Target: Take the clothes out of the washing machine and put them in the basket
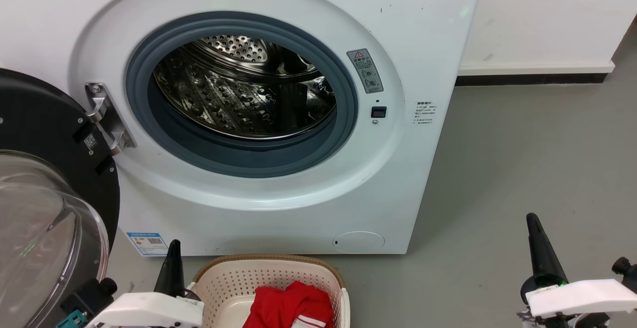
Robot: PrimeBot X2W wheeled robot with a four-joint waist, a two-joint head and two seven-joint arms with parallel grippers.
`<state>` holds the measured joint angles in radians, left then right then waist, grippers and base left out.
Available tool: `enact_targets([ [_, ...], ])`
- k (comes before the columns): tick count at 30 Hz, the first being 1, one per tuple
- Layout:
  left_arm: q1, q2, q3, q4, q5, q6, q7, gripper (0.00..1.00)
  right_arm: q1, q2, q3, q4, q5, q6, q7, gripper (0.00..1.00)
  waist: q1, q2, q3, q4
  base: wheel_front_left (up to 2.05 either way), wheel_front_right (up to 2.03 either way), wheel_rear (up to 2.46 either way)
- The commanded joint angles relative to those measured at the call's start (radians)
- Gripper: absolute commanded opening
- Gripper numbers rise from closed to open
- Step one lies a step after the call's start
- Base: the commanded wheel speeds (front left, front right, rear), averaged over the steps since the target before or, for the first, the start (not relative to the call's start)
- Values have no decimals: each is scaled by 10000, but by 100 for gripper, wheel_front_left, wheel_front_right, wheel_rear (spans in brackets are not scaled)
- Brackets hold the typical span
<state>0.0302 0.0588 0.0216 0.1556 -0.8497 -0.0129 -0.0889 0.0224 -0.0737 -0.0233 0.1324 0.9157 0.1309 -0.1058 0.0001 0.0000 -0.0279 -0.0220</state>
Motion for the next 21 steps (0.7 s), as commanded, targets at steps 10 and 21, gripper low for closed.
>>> enact_targets([
  [10, -504, 80, 168, 93, -1532, -262, 358, 0, -448, -96, -90, 144, 1478, 0, 348, 0, -1, 0, 42, 30, 0, 0, 0],
  [21, -700, 80, 292, 248, -2799, -455, 680, 0, -633, -99, -164, 340, 2667, -1, 650, 0, -1, 0, 85, 60, 0, 0, 0],
])
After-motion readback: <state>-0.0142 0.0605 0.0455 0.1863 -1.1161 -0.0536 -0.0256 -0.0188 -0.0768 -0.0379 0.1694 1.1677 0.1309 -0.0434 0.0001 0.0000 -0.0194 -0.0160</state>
